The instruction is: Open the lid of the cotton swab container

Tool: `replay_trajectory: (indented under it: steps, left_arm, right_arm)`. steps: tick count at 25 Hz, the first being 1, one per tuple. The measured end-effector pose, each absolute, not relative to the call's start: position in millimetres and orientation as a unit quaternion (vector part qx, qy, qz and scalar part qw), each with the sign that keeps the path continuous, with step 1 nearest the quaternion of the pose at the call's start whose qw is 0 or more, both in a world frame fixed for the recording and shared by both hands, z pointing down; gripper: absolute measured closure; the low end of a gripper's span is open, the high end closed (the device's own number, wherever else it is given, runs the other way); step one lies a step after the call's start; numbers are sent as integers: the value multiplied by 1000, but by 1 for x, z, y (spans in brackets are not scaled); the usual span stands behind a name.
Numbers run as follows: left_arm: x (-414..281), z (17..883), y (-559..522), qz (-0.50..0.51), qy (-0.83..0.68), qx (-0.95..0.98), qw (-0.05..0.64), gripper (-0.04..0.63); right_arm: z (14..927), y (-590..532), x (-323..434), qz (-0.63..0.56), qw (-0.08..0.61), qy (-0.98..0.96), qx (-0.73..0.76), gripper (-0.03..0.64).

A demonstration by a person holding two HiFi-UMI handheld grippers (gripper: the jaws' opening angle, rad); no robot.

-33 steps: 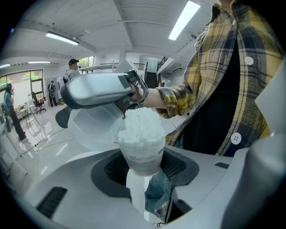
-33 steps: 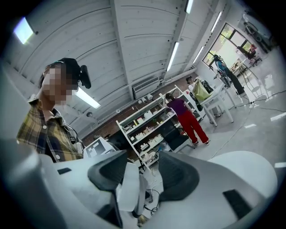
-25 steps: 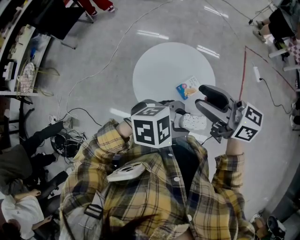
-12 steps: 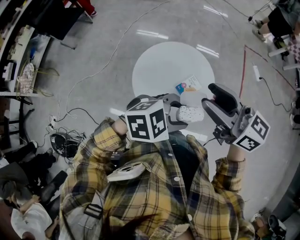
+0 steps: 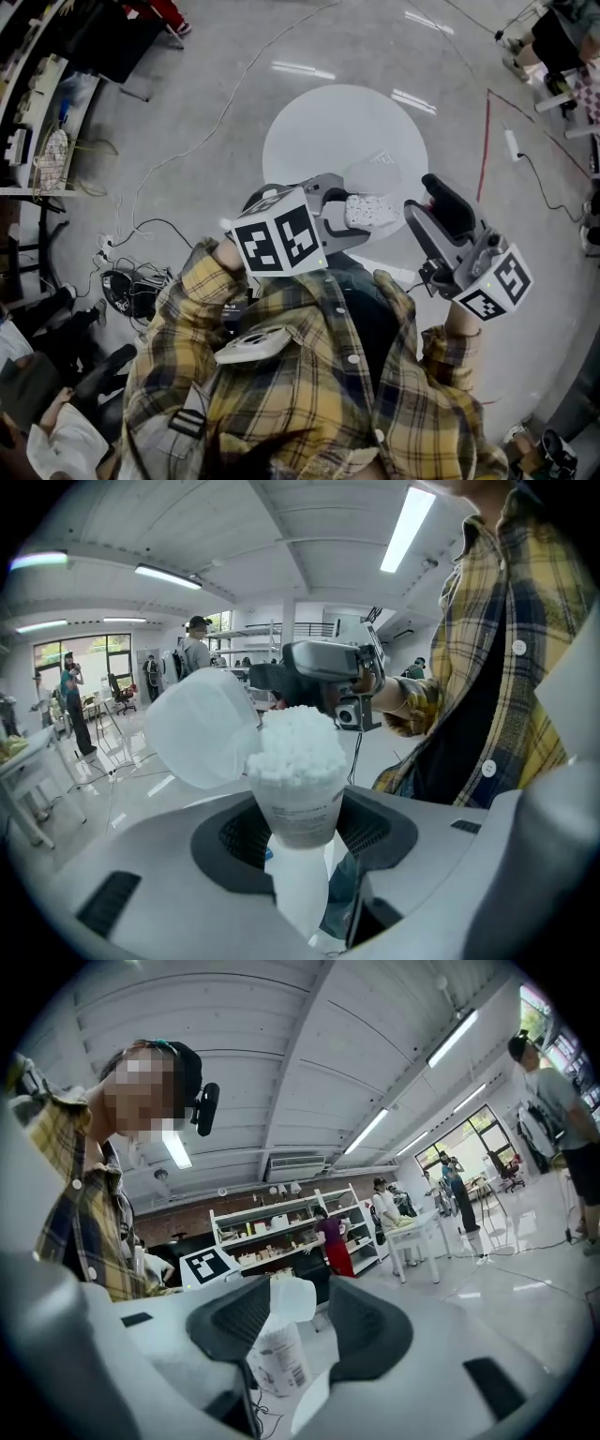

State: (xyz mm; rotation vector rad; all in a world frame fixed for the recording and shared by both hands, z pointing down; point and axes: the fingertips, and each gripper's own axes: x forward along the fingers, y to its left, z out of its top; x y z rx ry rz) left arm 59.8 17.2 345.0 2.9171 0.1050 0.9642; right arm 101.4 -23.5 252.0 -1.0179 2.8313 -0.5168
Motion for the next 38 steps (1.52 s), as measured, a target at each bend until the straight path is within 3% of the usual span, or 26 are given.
replay_trajectory:
  steps: [11,15,21,38]
  left_arm:
    - [50,342,7,306,-4,951,49,382]
    - [49,344,9,310,-2,950,49,382]
    - [47,348,9,314,-6,948,53,382]
    - [52,350,9,309,-8,950,47,383]
  right_arm:
    - [278,-14,90,-126,-13,920,-371,502]
    - [283,-12,92,-123,-14,913,-388,558]
    - [297,-8,97,-132,-17,903,-408,587]
    - [309,-12,95,-131,-29,900,-415,600]
